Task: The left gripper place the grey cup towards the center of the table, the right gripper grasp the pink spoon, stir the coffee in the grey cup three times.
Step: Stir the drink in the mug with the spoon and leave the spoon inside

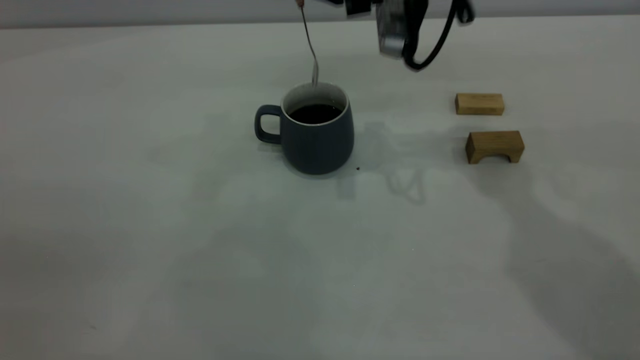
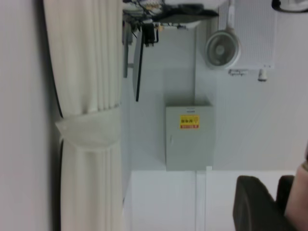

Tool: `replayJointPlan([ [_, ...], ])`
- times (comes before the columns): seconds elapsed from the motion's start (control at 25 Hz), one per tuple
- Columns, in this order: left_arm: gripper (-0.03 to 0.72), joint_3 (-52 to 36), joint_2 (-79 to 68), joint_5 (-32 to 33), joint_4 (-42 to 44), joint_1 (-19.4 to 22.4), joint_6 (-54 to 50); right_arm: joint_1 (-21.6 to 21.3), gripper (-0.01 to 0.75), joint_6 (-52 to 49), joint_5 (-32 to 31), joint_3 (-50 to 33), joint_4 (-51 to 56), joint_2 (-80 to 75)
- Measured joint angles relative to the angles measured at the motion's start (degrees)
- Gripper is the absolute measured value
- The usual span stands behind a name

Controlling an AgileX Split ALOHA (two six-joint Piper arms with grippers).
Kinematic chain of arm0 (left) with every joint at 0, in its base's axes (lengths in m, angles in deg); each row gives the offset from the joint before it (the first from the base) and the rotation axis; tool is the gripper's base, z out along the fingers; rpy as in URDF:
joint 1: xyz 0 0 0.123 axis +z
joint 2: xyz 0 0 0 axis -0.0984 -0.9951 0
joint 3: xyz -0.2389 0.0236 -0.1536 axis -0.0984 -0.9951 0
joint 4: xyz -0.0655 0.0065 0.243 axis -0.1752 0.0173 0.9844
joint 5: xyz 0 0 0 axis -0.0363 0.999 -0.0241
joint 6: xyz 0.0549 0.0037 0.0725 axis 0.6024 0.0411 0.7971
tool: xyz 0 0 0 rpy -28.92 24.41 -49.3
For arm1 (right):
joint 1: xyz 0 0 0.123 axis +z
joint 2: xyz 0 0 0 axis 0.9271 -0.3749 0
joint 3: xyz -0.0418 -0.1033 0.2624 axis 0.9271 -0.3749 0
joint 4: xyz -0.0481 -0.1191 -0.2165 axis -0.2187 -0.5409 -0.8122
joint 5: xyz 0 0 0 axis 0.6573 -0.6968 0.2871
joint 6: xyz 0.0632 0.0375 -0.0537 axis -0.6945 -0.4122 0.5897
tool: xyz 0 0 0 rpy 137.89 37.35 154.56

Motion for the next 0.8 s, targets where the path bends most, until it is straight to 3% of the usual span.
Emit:
replayJointPlan([
  [0.2,0.519,0.0,0.0,0.0,0.0,0.0,0.0,-0.04,0.105,0.21,0.15,6.07,0.32,-7.23],
  [0.52,0.519,0.0,0.0,0.0,0.0,0.0,0.0,-1.88,0.105,0.21,0.55,6.63,-1.37,-12.8],
  [0.8,0.519,0.0,0.0,0.0,0.0,0.0,0.0,-0.75,0.105,0.21,0.55,6.7,-0.69,-13.26],
])
